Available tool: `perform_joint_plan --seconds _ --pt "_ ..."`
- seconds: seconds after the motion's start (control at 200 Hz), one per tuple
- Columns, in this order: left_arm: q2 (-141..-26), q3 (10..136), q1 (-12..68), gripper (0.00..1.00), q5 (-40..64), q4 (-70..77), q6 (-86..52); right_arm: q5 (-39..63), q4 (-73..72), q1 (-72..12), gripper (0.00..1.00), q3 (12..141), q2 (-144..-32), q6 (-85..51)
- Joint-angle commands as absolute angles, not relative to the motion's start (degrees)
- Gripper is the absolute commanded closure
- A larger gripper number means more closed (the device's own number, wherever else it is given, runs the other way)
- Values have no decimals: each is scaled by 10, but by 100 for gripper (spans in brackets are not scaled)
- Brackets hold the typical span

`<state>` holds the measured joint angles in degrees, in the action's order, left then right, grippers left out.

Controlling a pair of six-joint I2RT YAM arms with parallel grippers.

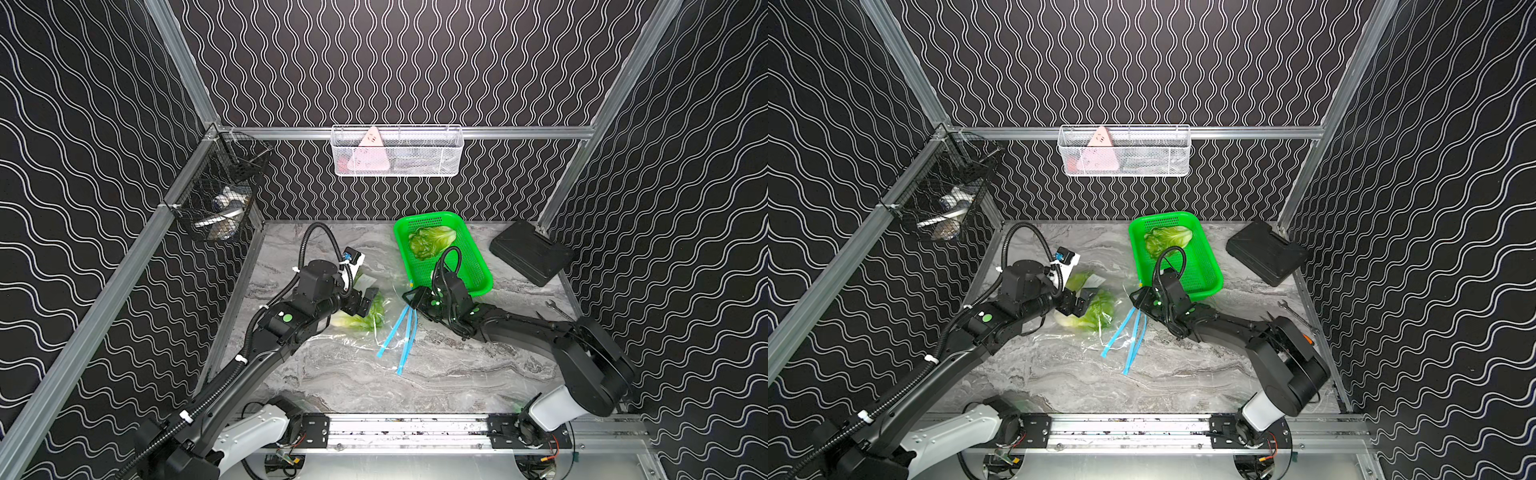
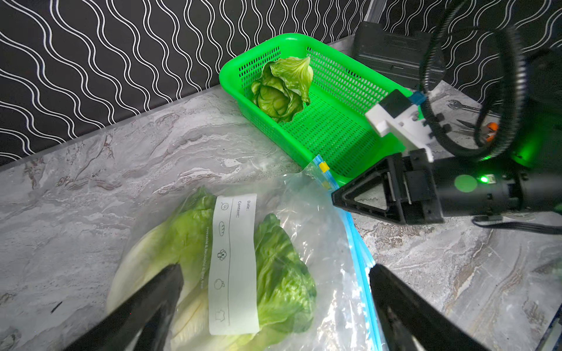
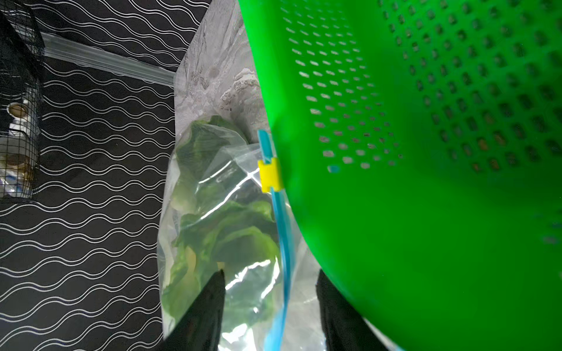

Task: Open the zip-top bag and take out the chinese cabbages
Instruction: Adjust the zipper food storage bag in the zipper food storage bag.

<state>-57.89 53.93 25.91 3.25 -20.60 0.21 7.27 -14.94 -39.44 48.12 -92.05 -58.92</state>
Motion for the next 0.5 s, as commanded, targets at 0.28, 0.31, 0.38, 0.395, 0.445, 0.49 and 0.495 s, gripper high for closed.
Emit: perform_joint_plan --seconds 0.28,0.31,0.38,0.395,0.445,0.49,0.495 --pt "-555 532 259 1 70 -225 69 125 -134 -395 100 570 -992 -491" --pt "-552 529 259 1 68 -221 70 132 -126 -395 100 575 -990 -463" --pt "-542 522 259 1 61 -211 77 138 -93 -395 100 589 -978 -400" --pt "-540 522 259 1 60 -210 78 141 -88 -395 100 591 -975 -385" --pt "-534 521 259 1 55 -206 81 151 -74 -395 100 596 -959 -331" --pt "-528 520 259 1 60 -200 91 170 -66 -395 100 601 -944 -277" --pt "-527 520 259 1 61 -200 92 172 -64 -395 100 602 -943 -272"
